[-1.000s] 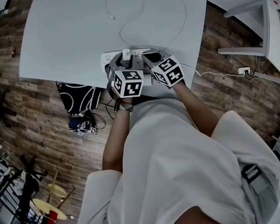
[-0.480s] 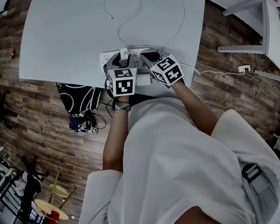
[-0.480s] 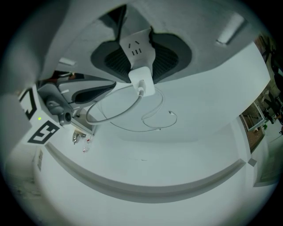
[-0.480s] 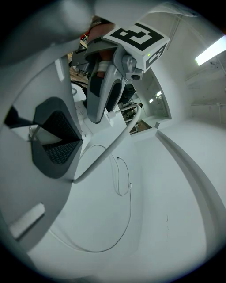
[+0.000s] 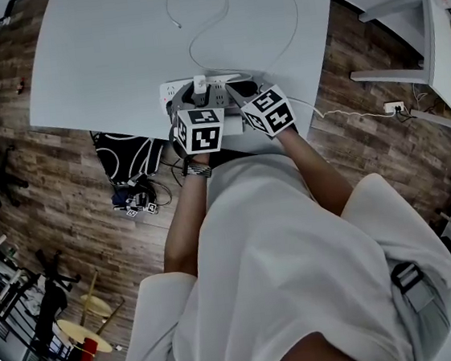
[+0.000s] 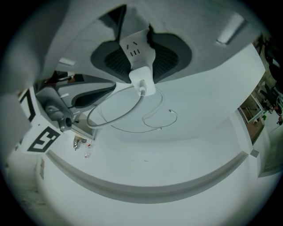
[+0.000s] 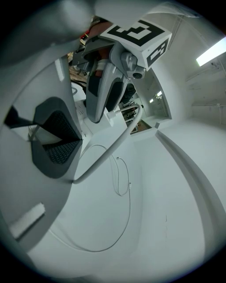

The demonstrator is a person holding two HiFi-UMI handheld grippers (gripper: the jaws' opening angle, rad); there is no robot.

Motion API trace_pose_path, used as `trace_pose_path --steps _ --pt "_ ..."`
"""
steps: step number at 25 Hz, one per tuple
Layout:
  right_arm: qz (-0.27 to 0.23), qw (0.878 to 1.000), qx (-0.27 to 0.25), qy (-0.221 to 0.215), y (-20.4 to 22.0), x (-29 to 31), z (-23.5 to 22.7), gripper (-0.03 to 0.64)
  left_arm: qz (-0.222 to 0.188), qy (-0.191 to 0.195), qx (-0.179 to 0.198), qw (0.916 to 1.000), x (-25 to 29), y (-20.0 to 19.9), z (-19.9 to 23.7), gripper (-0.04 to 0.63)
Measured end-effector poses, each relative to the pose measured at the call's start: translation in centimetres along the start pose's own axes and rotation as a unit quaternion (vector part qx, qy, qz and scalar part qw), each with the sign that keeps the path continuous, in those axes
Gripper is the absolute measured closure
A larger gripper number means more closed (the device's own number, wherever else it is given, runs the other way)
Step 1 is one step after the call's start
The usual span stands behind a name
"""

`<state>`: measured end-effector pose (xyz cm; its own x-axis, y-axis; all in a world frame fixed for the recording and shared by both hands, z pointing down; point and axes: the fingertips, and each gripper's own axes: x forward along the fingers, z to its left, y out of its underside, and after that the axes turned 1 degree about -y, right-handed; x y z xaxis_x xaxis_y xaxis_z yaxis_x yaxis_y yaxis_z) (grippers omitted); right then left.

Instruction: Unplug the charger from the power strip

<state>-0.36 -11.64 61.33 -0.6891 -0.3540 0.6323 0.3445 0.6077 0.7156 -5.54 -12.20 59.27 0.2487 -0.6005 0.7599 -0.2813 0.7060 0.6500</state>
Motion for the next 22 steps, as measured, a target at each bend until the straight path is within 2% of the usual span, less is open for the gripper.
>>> trace_pose_path --steps 6,13,19,22 --pt "-0.001 1.0 -0.001 0.001 0.04 0.03 -0.02 0.615 0.004 -0.007 0.012 0.9999 0.03 0.04 -0.12 0.437" --pt "-0.002 1.0 0.002 0.003 -0.01 0.05 0.02 0.615 -0.007 0.017 -0.042 0.999 0.01 -0.06 0.17 0.44" --pt "-0.003 1.0 0.002 0.004 -0.12 -0.04 0.04 0.615 -0.012 0.02 -0.049 0.9986 -0.08 -0.23 0.26 0.44" --pt "-0.004 1.0 0.001 0.005 -0.15 -0.02 0.08 0.615 -0.009 0.009 -0.041 0.9991 -0.16 -0.24 0.25 0.44"
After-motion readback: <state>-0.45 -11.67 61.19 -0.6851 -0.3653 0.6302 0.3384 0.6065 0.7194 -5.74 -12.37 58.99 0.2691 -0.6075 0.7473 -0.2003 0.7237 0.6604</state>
